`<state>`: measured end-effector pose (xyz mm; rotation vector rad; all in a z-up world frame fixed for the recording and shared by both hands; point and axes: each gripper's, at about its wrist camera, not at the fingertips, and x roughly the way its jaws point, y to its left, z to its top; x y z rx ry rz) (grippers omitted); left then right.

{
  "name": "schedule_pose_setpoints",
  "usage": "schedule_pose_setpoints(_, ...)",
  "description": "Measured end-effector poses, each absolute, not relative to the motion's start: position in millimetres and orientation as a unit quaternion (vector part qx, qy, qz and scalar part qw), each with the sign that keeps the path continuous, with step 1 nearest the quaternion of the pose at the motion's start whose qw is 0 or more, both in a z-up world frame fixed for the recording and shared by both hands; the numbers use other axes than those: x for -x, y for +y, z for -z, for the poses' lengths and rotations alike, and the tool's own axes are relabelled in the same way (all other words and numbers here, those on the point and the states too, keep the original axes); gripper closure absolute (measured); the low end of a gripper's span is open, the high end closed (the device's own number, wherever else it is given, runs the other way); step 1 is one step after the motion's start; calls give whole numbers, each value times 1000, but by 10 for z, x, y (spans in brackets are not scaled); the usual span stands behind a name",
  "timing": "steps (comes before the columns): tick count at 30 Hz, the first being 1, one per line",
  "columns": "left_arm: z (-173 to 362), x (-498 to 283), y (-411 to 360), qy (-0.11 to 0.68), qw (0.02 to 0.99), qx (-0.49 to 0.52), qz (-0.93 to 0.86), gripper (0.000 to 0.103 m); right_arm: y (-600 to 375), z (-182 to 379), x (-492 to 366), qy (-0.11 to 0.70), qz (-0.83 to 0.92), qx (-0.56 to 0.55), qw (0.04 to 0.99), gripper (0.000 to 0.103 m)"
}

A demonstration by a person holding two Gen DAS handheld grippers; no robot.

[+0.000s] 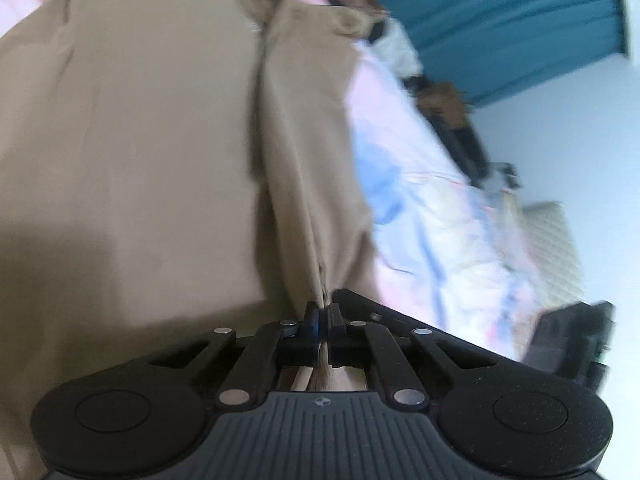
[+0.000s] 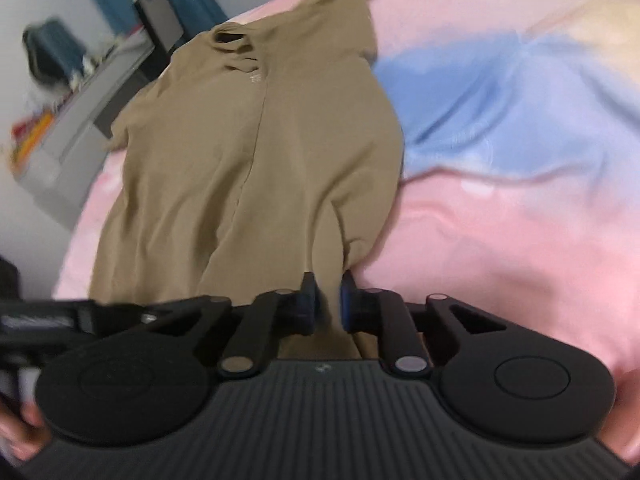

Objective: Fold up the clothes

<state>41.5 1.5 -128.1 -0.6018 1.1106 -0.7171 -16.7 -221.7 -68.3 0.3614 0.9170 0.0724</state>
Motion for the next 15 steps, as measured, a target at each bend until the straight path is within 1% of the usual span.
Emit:
schedule_pose_setpoints(4, 1166, -261, 186, 509, 736, 263, 360, 102, -2110, 483, 341, 446, -42, -122, 886, 95)
schedule_pose_setpoints(7, 1234, -213, 230, 524, 744, 244, 336, 102, -2077, 553, 391, 474, -49, -116, 871, 95)
schedule_pose_setpoints(12, 1364, -240, 106, 543, 762, 180, 303, 102, -2048, 663, 335, 490, -38, -108, 864, 95)
schedule_pose_setpoints(15, 1341, -211, 86, 535, 774, 157, 301, 102, -2044, 660, 368, 491, -35, -105, 864, 93)
